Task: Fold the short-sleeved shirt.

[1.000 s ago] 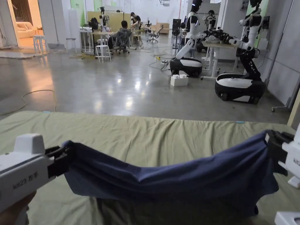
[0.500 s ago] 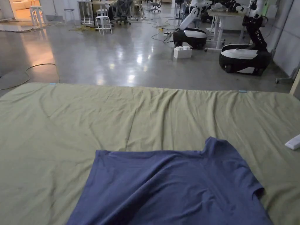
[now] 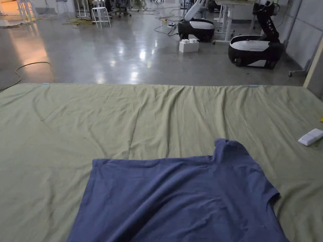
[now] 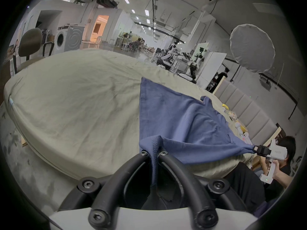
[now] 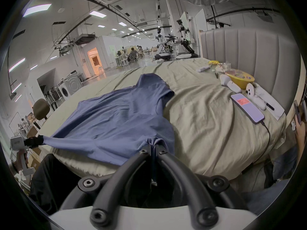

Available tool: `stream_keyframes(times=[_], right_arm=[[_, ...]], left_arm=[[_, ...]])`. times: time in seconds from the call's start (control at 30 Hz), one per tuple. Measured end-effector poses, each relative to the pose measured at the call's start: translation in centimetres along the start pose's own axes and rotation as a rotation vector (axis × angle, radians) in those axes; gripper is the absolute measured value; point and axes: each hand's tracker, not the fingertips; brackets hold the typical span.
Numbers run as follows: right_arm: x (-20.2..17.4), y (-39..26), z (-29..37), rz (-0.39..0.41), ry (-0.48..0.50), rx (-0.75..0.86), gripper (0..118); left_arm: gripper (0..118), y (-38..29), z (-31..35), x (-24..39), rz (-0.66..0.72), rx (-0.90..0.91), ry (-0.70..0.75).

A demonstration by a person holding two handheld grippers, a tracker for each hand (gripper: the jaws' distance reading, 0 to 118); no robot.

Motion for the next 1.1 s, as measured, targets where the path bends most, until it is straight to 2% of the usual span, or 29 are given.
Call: stream_keyframes(times=[0.17, 0.2, 0.23, 0.27, 0.33, 0.37, 0.43, 0.5, 0.57, 0.63, 0.7, 0.77, 0.83, 0.93, 0.97, 1.1], right_arm=[[0.2, -1.4, -1.4, 0.02, -0.009, -0.059, 4], [0.2, -1.8, -1.7, 0.022, -0.014, -0.063, 4], [0.3, -1.8, -1.9, 0.019, -0.012, -0.073, 13], [0.4, -1.9, -2.1, 0.015, -0.013, -0.076, 34], [0.7, -2.0, -2.2, -0.003, -0.018, -0.099, 96], [1.0, -2.0, -2.3, -0.019, -0.026, -0.118, 97], [1.6, -1.9, -1.4, -0.033, -0.037, -0.076, 95], [1.9, -1.1, -0.2, -0.02, -0.085, -0.05, 85], [1.6, 0.4, 1.4, -0.016, -0.111, 0.027, 85], [0.0, 2.5, 3.5, 0.017, -0.1, 0.11, 86], [-2.7, 4.7, 5.7, 0.099, -0.101, 0.206, 87], [-5.2, 6.1, 7.3, 0.148, -0.092, 0.306, 93], [-7.9, 7.5, 8.8, 0.163, -0.047, 0.375, 94], [-11.2, 8.8, 10.0, 0.197, 0.019, 0.502, 94], [-11.7, 8.9, 9.8, 0.151, 0.05, 0.467, 94], [-13.5, 9.7, 9.9, 0.177, 0.067, 0.482, 91]], left_arm=[[6, -2.1, -1.4, -0.7, -0.025, -0.04, 0.024], [9, -2.0, -1.5, -0.7, -0.024, -0.041, 0.026], [26, -2.1, -1.5, -0.6, -0.026, -0.042, 0.029], [48, -2.0, -1.5, -0.5, -0.039, -0.04, 0.054], [99, -1.6, -1.4, -0.8, -0.054, -0.04, 0.099], [103, -1.7, -1.2, -1.3, -0.051, -0.044, 0.121], [103, -1.3, 0.2, -1.2, -0.053, -0.021, 0.149], [103, -0.6, 2.0, 0.7, -0.217, 0.054, 0.301], [103, 0.6, 3.5, 2.6, -0.34, 0.1, 0.399], [103, 2.0, 5.7, 5.1, -0.391, 0.195, 0.363], [103, 3.7, 7.7, 8.2, -0.379, 0.295, 0.327], [103, 4.8, 9.3, 10.9, -0.357, 0.373, 0.291], [103, 5.8, 10.5, 13.6, -0.341, 0.442, 0.253], [102, 6.0, 11.6, 17.2, -0.413, 0.553, 0.234], [102, 5.7, 11.9, 18.6, -0.471, 0.612, 0.252], [99, 5.3, 12.2, 21.9, -0.629, 0.637, 0.288]])
